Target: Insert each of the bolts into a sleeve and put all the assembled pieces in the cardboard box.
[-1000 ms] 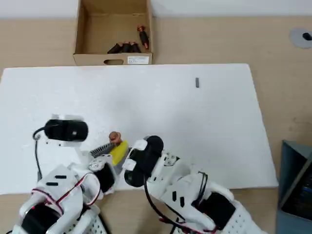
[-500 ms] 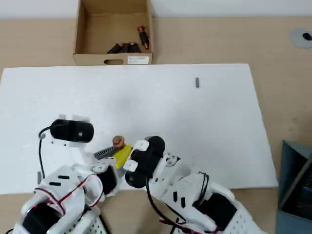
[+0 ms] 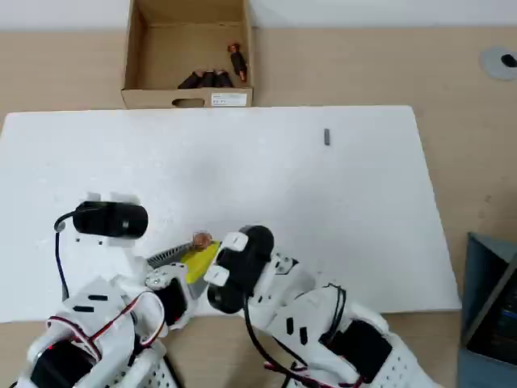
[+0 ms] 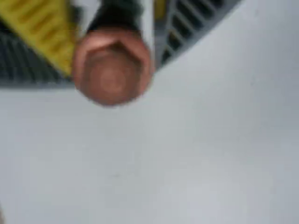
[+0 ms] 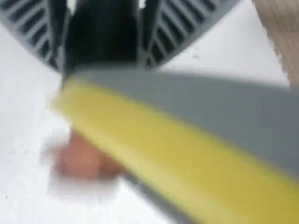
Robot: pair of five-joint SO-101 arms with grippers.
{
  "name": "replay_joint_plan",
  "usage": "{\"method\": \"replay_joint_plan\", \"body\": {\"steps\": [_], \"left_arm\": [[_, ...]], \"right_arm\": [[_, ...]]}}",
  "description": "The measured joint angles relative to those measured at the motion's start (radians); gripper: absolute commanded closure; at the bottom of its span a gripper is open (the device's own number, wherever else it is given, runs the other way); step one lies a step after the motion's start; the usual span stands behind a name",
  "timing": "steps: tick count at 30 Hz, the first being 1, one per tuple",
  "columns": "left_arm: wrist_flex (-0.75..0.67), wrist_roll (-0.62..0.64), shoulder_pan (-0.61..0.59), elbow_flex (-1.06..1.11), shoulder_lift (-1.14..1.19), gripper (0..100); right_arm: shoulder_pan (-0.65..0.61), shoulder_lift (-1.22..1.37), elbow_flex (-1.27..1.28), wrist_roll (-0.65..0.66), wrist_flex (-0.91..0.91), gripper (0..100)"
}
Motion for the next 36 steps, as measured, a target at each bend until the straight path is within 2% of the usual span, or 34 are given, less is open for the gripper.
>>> {"method": "replay_joint_plan", "body": {"steps": [14, 19, 22, 25, 30, 36], "left_arm": [[0.023, 0.000, 0.000, -0.063, 0.000, 83], [0.023, -0.020, -0.074, -0.115, 0.000, 83], [0.023, -0.069, -0.140, -0.132, 0.000, 87], [0.023, -0.143, -0.226, -0.133, 0.000, 100], [0.023, -0.307, -0.419, -0.112, 0.000, 100], [0.023, -0.443, -0.686, 0.069, 0.000, 100]], "right_arm": [[0.000, 0.000, 0.002, 0.002, -0.003, 98.9], [0.000, 0.000, 0.002, 0.002, -0.003, 98.9], [0.000, 0.000, 0.002, 0.002, -0.003, 98.9], [0.000, 0.000, 0.002, 0.002, -0.003, 98.9], [0.011, 0.000, 0.002, 0.002, -0.003, 98.9], [0.160, 0.000, 0.002, 0.002, -0.003, 98.9]]}}
